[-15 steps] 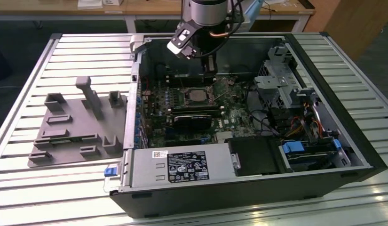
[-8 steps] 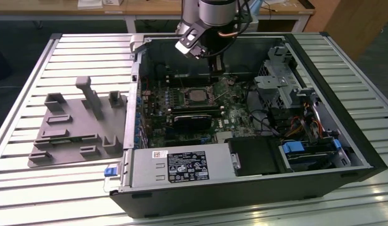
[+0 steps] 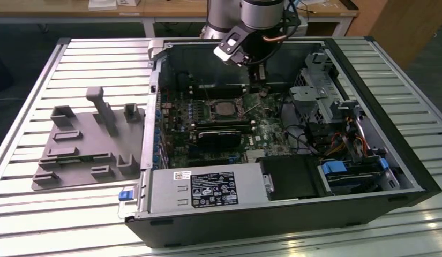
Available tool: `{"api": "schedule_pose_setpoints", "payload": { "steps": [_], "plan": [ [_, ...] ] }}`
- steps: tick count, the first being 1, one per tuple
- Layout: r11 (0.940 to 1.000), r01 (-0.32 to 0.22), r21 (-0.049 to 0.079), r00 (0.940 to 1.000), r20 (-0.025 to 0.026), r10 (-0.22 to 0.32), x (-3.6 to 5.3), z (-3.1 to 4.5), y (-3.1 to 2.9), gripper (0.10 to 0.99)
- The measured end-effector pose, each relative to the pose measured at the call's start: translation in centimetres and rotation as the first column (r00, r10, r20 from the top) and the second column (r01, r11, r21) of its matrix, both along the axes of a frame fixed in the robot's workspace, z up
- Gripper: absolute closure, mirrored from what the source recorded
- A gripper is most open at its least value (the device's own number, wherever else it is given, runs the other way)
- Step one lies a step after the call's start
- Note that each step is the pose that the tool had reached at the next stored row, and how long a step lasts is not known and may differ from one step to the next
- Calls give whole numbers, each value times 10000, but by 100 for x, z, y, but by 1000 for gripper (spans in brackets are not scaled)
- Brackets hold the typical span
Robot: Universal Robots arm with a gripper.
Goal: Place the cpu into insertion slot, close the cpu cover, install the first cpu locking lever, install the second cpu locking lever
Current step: 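Close the cpu cover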
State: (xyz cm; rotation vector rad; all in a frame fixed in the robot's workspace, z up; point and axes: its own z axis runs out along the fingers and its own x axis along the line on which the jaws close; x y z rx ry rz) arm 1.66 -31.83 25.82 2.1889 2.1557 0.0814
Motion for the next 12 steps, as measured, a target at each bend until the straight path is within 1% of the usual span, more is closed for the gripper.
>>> {"api": "schedule_pose_setpoints", "payload": {
  "steps": [6, 9, 12],
  "plan": [
    [10000, 0, 2, 10000, -15, 0, 196, -1, 0, 984],
    [10000, 0, 2, 10000, -19, 0, 267, -1, 0, 984],
    [10000, -2, 3, 10000, -20, 2, 317, -9, 0, 984]
  ]
}}
